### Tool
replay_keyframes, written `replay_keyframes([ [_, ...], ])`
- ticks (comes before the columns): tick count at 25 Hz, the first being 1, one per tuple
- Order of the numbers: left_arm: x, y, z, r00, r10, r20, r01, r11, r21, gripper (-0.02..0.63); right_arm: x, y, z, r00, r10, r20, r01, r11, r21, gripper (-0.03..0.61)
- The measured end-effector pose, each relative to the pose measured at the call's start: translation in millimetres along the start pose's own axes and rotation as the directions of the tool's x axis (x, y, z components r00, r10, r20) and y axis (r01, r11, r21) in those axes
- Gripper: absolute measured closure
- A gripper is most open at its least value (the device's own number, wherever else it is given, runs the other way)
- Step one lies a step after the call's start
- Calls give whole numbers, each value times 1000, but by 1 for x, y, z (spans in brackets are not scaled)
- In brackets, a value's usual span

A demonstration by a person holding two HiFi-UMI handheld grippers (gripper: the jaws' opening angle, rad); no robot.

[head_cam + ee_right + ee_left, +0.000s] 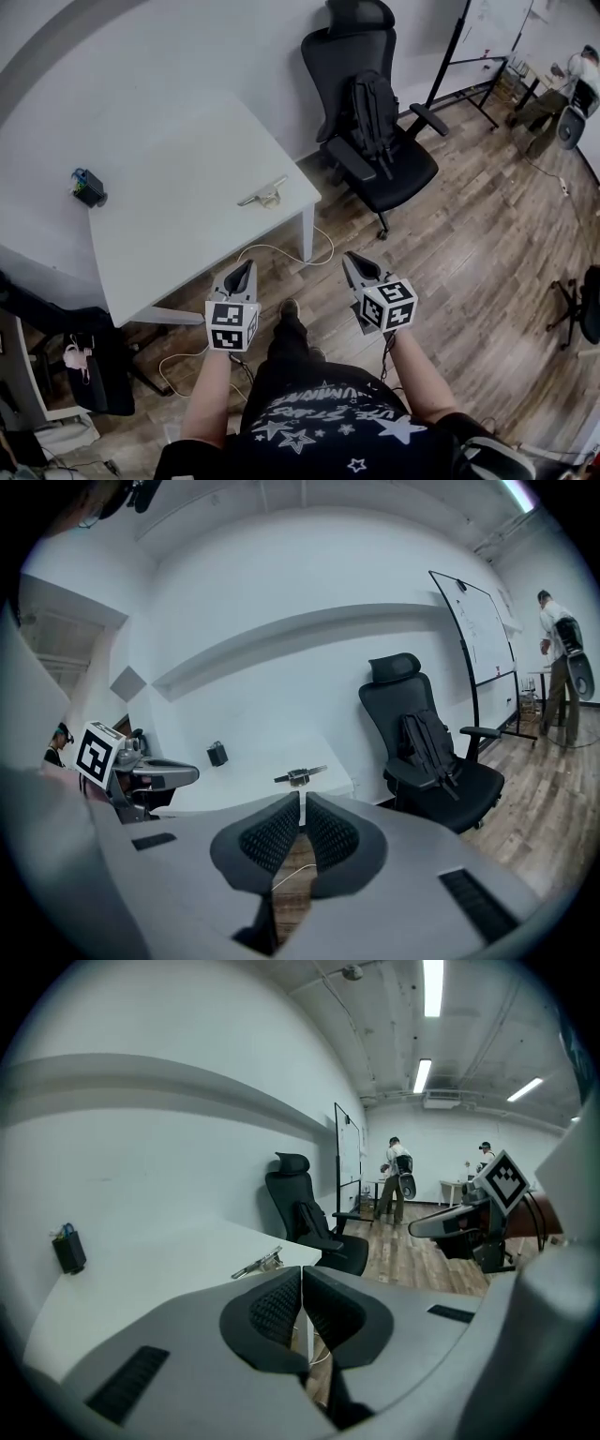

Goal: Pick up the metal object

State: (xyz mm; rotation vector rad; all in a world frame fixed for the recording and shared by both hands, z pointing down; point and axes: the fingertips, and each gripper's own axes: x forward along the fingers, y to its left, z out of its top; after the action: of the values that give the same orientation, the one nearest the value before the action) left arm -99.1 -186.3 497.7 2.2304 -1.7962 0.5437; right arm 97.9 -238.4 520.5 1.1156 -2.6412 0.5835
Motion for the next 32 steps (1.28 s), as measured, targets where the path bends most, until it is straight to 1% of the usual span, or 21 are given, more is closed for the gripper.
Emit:
replay_keyframes([
  [2,16,5,3,1000,-7,-7,7,1000,23,592,11,-5,4,1000,-6,-1,6,1000,-1,526],
  [5,40,12,7,999,-40,-13,40,999,7,587,28,-13,9,1000,-15,-9,15,1000,1,526],
  [6,48,15,8,998,-58,-20,58,998,2,556,35,-16,12,1000,-18,-11,18,1000,3,526],
  [7,57,18,9,997,-74,-29,74,997,2,508,43,-18,14,1000,-19,-14,20,1000,5,526],
  [9,75,28,10,995,-88,-45,89,996,22,470,59,-22,20,1000,-22,-19,23,1000,5,526],
  [12,103,44,14,996,-71,-50,75,993,91,412,83,-31,28,999,-23,-27,24,1000,12,526],
  [15,131,59,21,998,-43,-52,53,979,199,346,107,-40,39,999,-17,-35,18,1000,19,526],
  [17,149,68,23,998,-33,-61,48,961,273,327,125,-45,45,999,-26,-40,27,999,19,526],
  [19,166,77,25,998,-27,-63,46,943,329,325,141,-50,51,998,-34,-44,35,999,20,526],
  [22,187,87,31,998,-30,-63,52,924,379,325,162,-56,58,997,-46,-55,48,999,25,527],
  [24,202,90,31,997,-36,-74,64,904,423,325,173,-60,61,997,-55,-62,57,998,29,526],
  [29,232,93,25,995,-44,-88,87,819,567,324,196,-69,63,994,-72,-82,75,997,35,526],
  [32,248,92,20,993,-51,-104,104,782,615,319,206,-77,64,992,-85,-91,90,995,44,526],
])
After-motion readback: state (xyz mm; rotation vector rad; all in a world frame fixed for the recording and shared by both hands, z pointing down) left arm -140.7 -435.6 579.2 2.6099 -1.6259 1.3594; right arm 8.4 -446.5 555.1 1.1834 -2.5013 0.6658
